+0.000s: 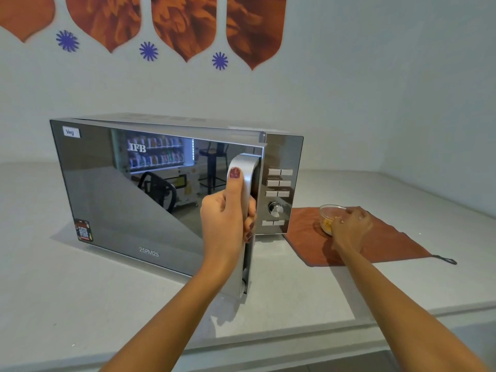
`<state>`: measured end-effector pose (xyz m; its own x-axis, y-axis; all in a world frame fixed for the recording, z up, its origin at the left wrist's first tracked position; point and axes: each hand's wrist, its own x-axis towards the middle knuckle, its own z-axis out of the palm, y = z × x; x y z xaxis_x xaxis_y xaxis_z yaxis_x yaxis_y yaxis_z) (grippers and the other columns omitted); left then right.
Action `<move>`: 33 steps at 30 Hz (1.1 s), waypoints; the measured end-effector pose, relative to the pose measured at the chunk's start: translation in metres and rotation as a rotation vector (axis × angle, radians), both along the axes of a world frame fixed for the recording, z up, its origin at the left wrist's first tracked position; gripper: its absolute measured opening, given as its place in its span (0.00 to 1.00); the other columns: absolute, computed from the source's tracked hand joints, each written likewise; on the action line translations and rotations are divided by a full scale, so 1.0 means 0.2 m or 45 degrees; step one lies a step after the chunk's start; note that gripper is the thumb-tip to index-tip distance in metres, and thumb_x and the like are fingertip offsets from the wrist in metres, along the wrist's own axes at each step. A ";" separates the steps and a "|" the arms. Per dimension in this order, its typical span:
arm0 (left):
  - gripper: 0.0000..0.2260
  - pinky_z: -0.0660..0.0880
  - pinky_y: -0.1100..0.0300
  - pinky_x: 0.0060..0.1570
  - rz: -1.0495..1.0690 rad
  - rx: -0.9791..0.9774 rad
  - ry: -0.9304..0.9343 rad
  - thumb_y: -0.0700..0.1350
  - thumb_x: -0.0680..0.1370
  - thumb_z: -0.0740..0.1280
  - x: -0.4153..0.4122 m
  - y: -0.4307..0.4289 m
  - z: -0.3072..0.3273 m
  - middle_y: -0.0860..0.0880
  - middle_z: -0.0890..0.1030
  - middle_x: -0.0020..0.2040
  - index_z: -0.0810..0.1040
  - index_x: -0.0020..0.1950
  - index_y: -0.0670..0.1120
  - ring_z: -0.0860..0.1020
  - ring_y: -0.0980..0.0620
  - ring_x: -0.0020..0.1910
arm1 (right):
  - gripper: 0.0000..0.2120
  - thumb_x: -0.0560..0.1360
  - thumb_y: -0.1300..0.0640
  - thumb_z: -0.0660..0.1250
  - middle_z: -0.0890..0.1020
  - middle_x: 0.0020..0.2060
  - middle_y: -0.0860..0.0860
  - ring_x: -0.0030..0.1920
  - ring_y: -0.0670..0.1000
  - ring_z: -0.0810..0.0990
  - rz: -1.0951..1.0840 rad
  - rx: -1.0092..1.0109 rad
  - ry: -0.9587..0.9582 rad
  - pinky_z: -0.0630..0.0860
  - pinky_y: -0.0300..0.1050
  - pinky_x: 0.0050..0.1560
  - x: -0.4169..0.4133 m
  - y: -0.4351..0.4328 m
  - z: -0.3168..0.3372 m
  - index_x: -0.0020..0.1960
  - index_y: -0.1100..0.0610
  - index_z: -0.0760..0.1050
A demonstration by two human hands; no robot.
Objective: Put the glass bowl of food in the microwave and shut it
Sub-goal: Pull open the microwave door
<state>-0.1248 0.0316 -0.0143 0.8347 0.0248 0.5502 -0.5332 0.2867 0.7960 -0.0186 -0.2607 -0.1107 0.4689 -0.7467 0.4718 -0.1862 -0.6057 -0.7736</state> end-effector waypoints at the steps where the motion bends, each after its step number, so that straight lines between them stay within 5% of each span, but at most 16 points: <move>1: 0.25 0.66 0.67 0.19 0.002 -0.003 0.003 0.66 0.72 0.57 -0.01 0.01 0.00 0.52 0.70 0.18 0.72 0.23 0.50 0.67 0.57 0.17 | 0.14 0.76 0.63 0.63 0.67 0.70 0.63 0.72 0.62 0.64 0.019 0.004 -0.008 0.67 0.58 0.70 0.00 -0.01 0.00 0.61 0.63 0.74; 13: 0.25 0.66 0.69 0.19 -0.014 0.009 0.022 0.67 0.70 0.57 -0.13 0.11 0.00 0.53 0.71 0.19 0.73 0.22 0.50 0.67 0.59 0.17 | 0.09 0.77 0.65 0.63 0.67 0.68 0.61 0.67 0.62 0.70 0.111 0.018 -0.211 0.74 0.59 0.64 -0.03 0.13 0.02 0.56 0.66 0.73; 17: 0.25 0.65 0.69 0.18 -0.017 0.009 0.028 0.67 0.69 0.57 -0.19 0.17 0.01 0.53 0.71 0.18 0.73 0.22 0.50 0.66 0.59 0.16 | 0.08 0.75 0.67 0.64 0.72 0.58 0.58 0.61 0.55 0.73 0.234 -0.221 -0.402 0.72 0.44 0.61 -0.09 0.37 0.13 0.54 0.60 0.76; 21: 0.28 0.64 0.68 0.18 0.019 0.028 0.045 0.67 0.74 0.56 -0.27 0.23 0.01 0.53 0.68 0.17 0.71 0.21 0.50 0.65 0.58 0.16 | 0.08 0.75 0.64 0.63 0.75 0.53 0.54 0.54 0.48 0.74 0.499 -0.224 -0.675 0.70 0.29 0.55 -0.24 0.70 0.26 0.53 0.59 0.77; 28: 0.29 0.63 0.68 0.18 0.119 0.065 0.058 0.67 0.74 0.54 -0.38 0.37 0.00 0.51 0.67 0.17 0.70 0.21 0.49 0.63 0.56 0.15 | 0.10 0.80 0.61 0.62 0.83 0.53 0.51 0.56 0.49 0.82 1.297 0.130 -0.809 0.79 0.40 0.56 -0.58 1.15 0.39 0.59 0.57 0.78; 33: 0.28 0.62 0.69 0.17 0.238 0.045 0.049 0.68 0.72 0.53 -0.48 0.50 0.00 0.49 0.67 0.16 0.70 0.22 0.49 0.63 0.56 0.14 | 0.11 0.80 0.63 0.60 0.84 0.52 0.46 0.54 0.48 0.83 1.671 0.242 -0.864 0.79 0.38 0.53 -0.72 1.31 0.43 0.60 0.59 0.78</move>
